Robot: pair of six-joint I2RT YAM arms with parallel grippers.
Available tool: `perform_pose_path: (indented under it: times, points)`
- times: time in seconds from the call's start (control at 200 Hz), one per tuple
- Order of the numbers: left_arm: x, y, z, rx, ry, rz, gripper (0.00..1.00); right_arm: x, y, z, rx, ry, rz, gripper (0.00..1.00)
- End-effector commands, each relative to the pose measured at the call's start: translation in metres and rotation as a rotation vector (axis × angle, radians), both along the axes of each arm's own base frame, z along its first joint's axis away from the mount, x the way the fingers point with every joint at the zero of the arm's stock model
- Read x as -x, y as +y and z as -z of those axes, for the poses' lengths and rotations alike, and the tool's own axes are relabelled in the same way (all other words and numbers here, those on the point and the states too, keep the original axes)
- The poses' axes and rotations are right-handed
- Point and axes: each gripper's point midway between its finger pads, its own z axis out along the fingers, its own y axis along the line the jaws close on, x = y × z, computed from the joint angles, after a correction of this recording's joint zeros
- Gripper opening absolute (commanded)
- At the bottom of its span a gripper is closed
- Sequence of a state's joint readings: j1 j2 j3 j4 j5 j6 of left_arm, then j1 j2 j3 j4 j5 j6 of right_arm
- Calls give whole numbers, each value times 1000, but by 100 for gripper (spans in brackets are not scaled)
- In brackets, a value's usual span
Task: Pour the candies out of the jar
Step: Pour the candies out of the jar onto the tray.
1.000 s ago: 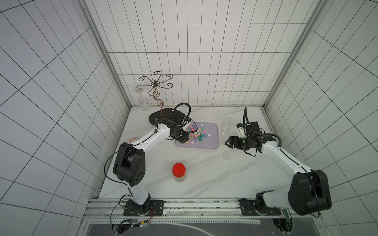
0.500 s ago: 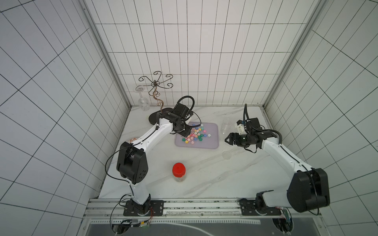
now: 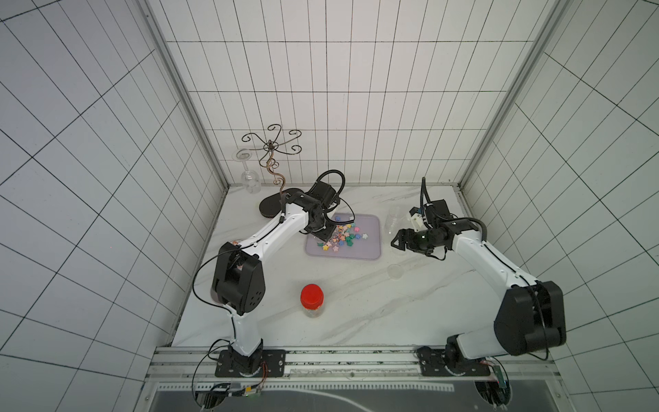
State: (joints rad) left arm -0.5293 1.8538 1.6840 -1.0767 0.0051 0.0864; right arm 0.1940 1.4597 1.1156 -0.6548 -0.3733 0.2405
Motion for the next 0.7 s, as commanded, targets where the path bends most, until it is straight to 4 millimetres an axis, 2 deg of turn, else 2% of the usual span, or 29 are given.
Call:
perform_pose_path:
  times: [0.0,0.485,0.695]
  points:
    - [-3,-3,-15,23,-42,4,34,-20,-1,-30,-1,-80,-2,77]
    - [3,-13,-24,76,-30,53,34,-26,0,-39,-26,-121,17,77]
    - [4,-27,-38,246,-6,79,34,-25,1,-39,-37,-130,18,77]
